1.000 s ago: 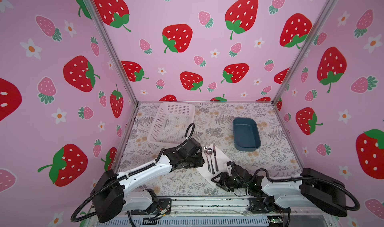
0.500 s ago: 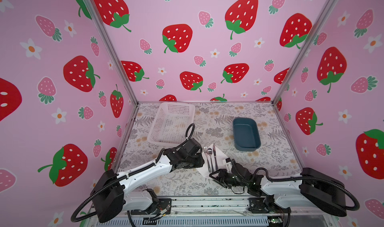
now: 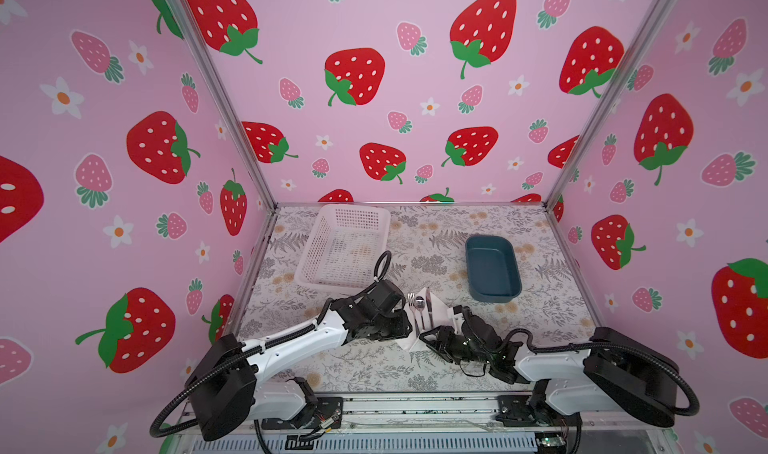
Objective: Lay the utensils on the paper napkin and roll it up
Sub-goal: 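Pinch the near napkin corner with the right gripper and lift it over the utensil handles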
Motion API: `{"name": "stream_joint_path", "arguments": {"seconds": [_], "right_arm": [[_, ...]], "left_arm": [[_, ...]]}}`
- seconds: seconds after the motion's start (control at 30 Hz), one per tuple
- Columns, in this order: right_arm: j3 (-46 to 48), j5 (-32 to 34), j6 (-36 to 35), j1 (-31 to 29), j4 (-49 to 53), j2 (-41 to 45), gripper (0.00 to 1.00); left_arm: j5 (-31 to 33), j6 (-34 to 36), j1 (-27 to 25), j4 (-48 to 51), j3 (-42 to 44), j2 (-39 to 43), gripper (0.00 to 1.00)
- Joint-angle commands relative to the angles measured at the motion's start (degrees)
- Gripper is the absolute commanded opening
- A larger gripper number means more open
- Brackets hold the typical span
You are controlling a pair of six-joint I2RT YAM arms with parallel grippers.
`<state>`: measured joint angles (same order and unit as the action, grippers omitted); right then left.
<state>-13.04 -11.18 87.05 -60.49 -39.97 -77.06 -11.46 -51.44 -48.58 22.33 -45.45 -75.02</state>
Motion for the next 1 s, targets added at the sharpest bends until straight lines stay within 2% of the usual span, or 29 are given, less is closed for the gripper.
{"name": "stream_joint_path", "arguments": {"seconds": [0.0, 0.2, 0.53, 0.77, 0.97], "right_arm": [[-0.8, 0.26, 0.22, 0.67, -0.83, -0.47, 0.5], [1.3, 1.31, 0.85, 1.16, -0.22, 1.66, 0.45], [2.66, 2.03, 0.56, 1.95, 4.62, 4.58, 0.29], [2.93, 1.16, 1.0, 2.72, 4.63, 4.11, 0.29], [2.75, 0.44, 0.64, 3.53, 4.63, 4.14, 0.28]], "left_arm": [[-2.79, -0.27, 0.24, -2.52, 0.26, -1.79, 0.46], [-5.09, 0.45, 0.06, -4.65, -0.48, -5.26, 0.46], [-6.52, 2.9, -1.08, -5.55, -2.73, -11.69, 0.44], [-8.27, 5.28, -1.29, -5.54, -4.51, -14.51, 0.43], [-5.95, 6.48, -1.3, -4.57, -4.09, -11.81, 0.44]]}}
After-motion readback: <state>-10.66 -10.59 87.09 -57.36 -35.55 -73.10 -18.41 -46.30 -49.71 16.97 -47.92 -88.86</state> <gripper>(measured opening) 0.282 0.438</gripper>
